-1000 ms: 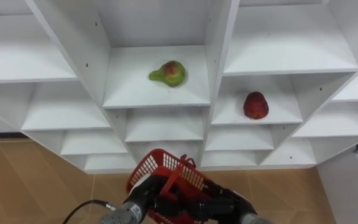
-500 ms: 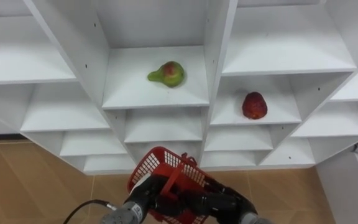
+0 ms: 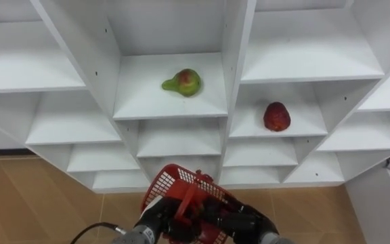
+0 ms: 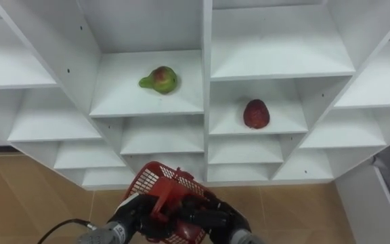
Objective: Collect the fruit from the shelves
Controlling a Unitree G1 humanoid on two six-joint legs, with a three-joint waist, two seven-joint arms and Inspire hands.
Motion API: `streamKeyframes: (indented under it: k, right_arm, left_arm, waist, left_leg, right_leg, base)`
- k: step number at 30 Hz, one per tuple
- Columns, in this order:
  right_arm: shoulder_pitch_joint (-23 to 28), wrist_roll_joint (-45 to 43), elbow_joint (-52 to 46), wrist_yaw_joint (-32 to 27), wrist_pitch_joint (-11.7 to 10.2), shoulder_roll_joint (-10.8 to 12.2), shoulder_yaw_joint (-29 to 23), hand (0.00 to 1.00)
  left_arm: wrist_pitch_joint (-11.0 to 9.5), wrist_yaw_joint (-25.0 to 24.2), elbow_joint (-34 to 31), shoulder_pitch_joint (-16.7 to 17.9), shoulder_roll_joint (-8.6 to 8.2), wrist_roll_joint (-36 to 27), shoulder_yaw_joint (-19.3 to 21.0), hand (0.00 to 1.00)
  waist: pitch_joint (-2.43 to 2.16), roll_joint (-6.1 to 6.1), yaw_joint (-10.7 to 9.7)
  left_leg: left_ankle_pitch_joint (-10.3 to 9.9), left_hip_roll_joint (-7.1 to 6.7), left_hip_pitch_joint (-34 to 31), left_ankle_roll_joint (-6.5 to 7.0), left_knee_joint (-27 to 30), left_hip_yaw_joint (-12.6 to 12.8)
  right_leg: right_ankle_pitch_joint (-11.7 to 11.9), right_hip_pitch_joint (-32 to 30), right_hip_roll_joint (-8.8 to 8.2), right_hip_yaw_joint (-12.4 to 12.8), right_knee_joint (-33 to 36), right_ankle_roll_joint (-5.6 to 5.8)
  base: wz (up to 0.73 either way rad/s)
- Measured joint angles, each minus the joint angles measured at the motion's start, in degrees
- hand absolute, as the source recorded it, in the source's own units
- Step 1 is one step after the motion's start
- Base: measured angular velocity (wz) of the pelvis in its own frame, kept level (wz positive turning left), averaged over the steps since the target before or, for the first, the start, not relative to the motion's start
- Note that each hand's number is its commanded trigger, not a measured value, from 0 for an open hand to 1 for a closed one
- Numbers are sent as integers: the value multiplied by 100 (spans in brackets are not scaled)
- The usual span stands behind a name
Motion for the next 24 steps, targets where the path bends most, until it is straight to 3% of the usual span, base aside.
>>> streamKeyframes:
  k: [7,15,17,24]
  right_arm:
    - [34,25,-12,32,47,-40,105,0]
    - [307,-114,-411,39,48,-212,86,0]
    - [325,-247,-438,41,48,-232,84,0]
    - [402,-272,-400,242,48,-274,88,0]
  left_arm:
    - [229,19,49,9,128,0,3,100]
    - [334,69,-93,81,220,3,220,100]
    - [333,97,-115,82,224,4,258,100]
    - [321,129,18,105,235,8,355,100]
  waist:
    - [-11,-2,-7]
    - [-77,-36,-7]
    - [-121,-53,-5]
    - [-117,-42,13]
  left_leg:
    - [0,-7,-49,-1,4,1]
    - [0,-9,-61,0,5,-1]
    - [0,-7,-35,0,5,-1]
    - [8,-4,250,-11,-134,2]
  right_leg:
    - [1,-57,7,10,0,-2]
    - [6,-72,5,17,-9,-2]
    - [9,-42,8,21,-11,-4]
    - [20,222,25,42,-83,-1]
  base:
    - [0]
    - [0]
    - [0]
    - [-1]
